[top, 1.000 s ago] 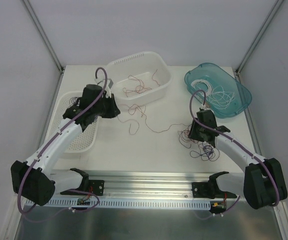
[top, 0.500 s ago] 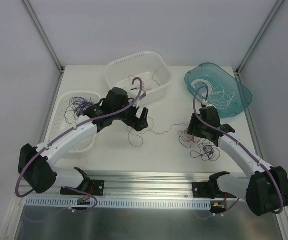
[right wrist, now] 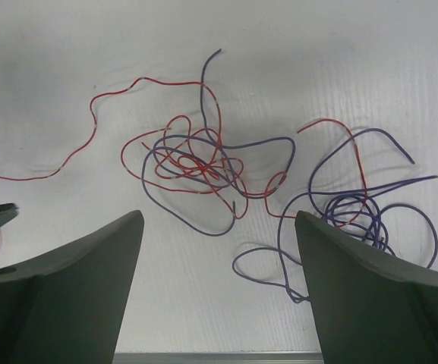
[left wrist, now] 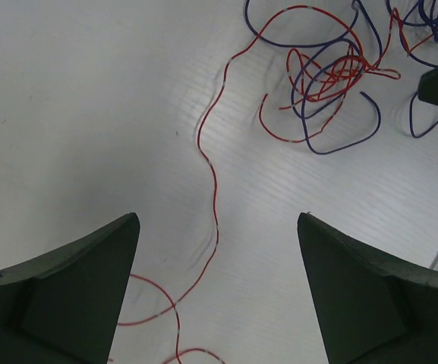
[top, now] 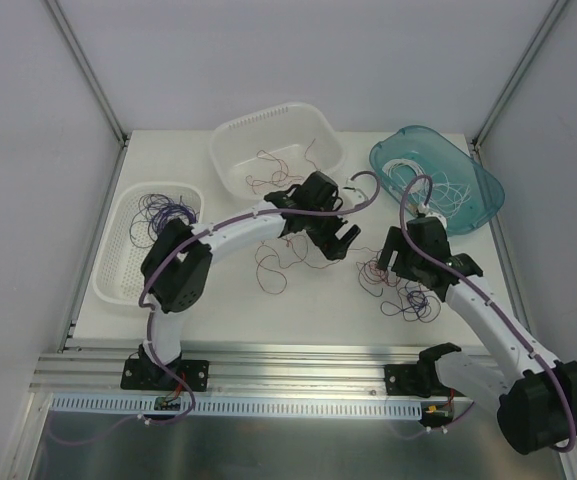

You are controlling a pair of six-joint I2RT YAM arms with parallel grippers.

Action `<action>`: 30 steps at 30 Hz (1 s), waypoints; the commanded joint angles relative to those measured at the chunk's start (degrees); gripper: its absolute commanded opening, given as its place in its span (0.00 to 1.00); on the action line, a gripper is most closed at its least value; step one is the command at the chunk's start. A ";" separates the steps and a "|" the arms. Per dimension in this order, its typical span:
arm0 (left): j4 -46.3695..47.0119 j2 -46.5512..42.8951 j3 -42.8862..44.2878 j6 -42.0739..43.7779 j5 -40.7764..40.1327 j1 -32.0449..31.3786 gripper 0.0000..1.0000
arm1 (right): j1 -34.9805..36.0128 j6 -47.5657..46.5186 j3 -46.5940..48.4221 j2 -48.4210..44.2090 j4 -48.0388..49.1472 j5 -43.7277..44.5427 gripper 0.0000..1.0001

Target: Untangle the cables

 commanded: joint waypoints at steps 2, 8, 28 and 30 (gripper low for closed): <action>0.73 6.21 8.10 5.84 2.58 -0.85 0.85 | 0.13 4.35 1.81 -2.84 -5.38 5.02 0.89; 0.73 14.04 14.35 9.44 3.55 -1.29 0.73 | 0.13 4.17 1.90 -4.34 -7.67 4.67 0.89; 0.73 22.14 17.97 11.47 6.98 -2.34 0.02 | -0.04 7.78 -2.06 0.13 0.76 1.07 0.88; 0.81 20.30 16.48 11.47 6.45 -2.35 0.00 | -0.04 8.56 -2.23 3.11 3.03 0.72 0.88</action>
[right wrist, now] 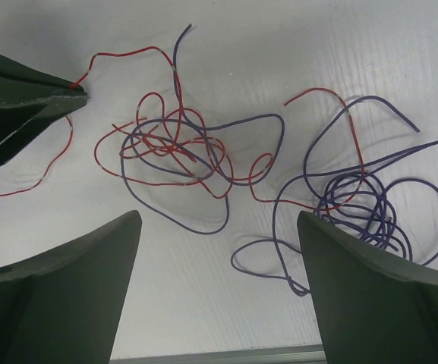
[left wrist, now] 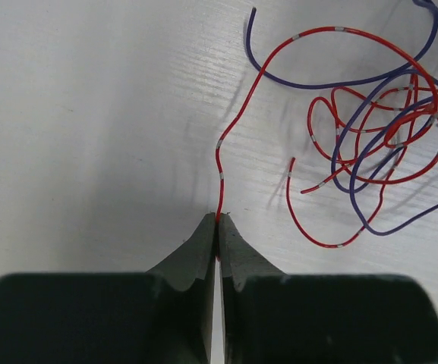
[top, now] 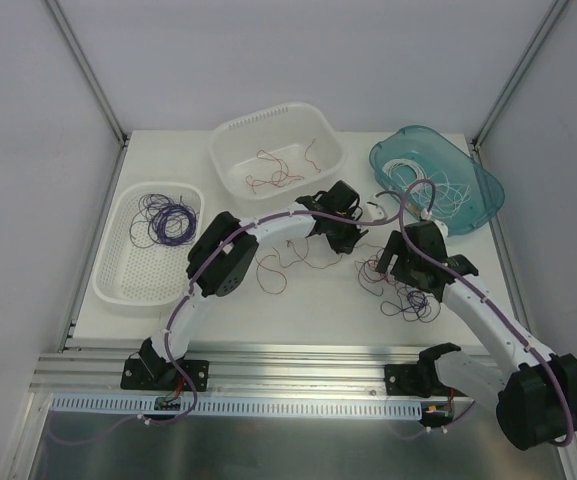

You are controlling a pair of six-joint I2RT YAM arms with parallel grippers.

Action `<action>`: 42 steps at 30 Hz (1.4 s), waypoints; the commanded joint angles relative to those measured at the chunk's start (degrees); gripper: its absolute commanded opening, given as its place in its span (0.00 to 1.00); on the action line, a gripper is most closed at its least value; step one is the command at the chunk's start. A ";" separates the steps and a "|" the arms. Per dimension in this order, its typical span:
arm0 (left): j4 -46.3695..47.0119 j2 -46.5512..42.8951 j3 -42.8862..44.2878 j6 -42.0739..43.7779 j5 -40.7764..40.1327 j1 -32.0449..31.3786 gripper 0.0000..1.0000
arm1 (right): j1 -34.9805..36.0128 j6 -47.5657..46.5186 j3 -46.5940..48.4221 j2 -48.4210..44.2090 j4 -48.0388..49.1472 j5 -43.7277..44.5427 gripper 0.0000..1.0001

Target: Untangle the cables

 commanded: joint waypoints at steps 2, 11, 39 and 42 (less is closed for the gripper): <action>0.44 -3.49 -2.28 0.41 1.84 -0.47 0.00 | -0.04 3.13 -0.31 5.51 6.06 -1.49 0.88; 0.97 -14.48 -11.07 -4.77 0.61 0.06 0.00 | -0.04 5.77 -0.31 18.69 14.33 -0.61 0.83; -10.45 -57.99 -14.43 -29.74 10.01 31.09 0.00 | -6.02 8.06 -7.52 11.77 7.30 4.49 0.47; -10.81 -58.08 -13.10 -31.14 13.70 31.00 0.00 | -6.02 7.27 -6.82 10.63 6.60 4.31 0.48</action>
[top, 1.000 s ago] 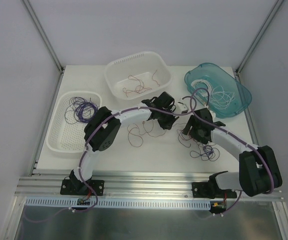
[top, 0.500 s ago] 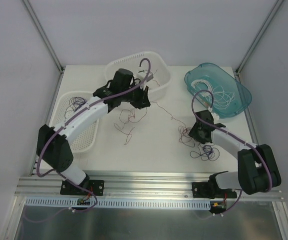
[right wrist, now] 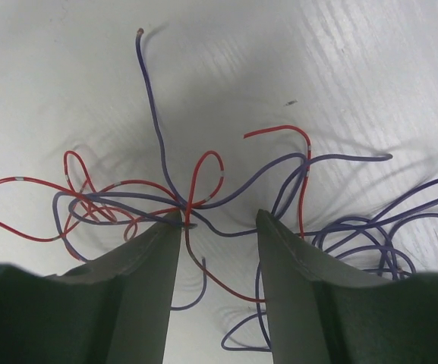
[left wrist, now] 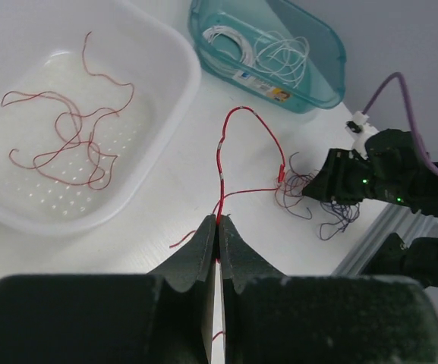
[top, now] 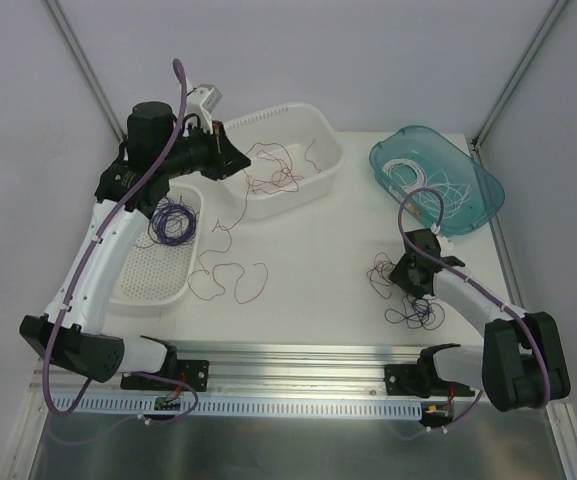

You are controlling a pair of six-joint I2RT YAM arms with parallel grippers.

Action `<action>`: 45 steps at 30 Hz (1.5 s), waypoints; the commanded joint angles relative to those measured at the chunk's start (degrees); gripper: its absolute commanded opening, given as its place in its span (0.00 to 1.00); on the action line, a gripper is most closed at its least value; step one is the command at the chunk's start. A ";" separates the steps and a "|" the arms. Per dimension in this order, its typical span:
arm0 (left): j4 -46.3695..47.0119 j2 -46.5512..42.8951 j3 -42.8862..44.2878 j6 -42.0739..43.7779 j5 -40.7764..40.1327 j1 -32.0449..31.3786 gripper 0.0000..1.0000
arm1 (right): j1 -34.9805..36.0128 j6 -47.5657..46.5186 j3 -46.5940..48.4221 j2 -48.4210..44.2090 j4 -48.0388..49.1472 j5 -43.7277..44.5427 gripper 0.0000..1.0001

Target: Untangle the cables

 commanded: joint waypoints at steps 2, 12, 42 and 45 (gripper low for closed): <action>-2.13 -1.84 1.57 -2.77 6.23 -0.61 0.00 | -0.38 -1.70 0.68 -2.58 -4.46 0.86 0.50; 0.76 -5.09 -15.55 -7.25 -2.73 -5.78 0.00 | -0.29 -12.32 8.06 -6.53 -6.92 -2.48 0.80; 10.88 -0.54 -41.69 -10.88 -28.48 -26.25 0.96 | 4.02 -19.55 9.65 -14.10 -7.98 -10.92 0.89; 11.05 3.24 -40.19 -8.75 -32.79 -29.24 0.91 | 4.19 -19.37 9.30 -14.10 -7.98 -11.10 0.89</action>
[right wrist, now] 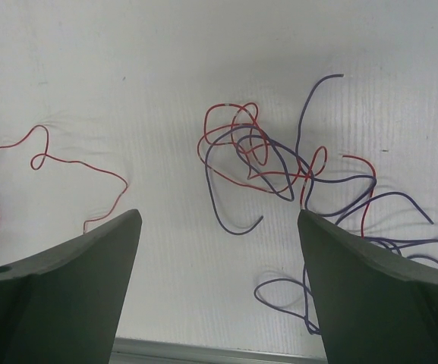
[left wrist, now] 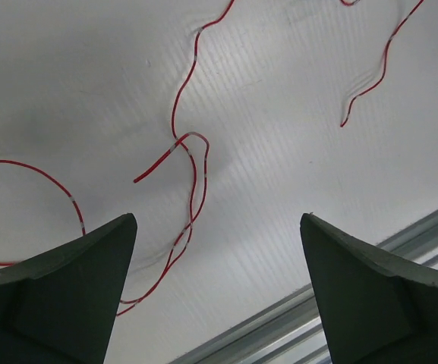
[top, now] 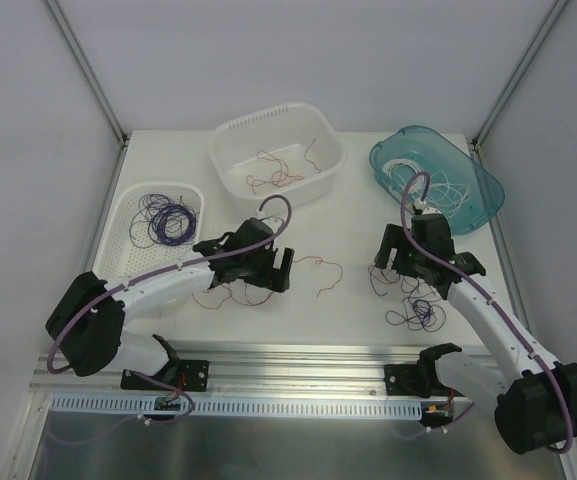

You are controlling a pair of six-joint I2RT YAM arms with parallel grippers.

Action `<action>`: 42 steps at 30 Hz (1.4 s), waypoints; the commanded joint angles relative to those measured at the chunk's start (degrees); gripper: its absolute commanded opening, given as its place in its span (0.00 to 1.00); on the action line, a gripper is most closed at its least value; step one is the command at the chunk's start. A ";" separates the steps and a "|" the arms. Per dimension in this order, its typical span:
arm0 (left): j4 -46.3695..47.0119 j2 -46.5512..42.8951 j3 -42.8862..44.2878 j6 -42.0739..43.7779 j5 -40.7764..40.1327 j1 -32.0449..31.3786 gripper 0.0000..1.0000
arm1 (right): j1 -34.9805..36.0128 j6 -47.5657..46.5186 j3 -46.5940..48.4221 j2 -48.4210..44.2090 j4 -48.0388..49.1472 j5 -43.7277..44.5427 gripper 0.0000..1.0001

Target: Untangle the cables

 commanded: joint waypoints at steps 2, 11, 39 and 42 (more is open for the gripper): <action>0.94 6.09 2.00 3.34 -8.09 -3.38 0.89 | 0.37 -0.03 -0.58 -1.42 -0.04 -0.48 0.89; 9.81 17.26 3.41 0.34 -13.73 -4.09 0.66 | 0.72 0.50 -0.67 -1.86 -0.83 -0.48 0.89; -6.44 4.44 36.95 10.45 -7.93 -3.21 0.00 | 0.89 0.68 1.44 -5.20 -2.77 6.03 0.89; -8.81 5.58 48.90 12.82 -7.76 -2.68 0.00 | 0.98 0.59 2.05 -5.55 -2.24 6.47 0.89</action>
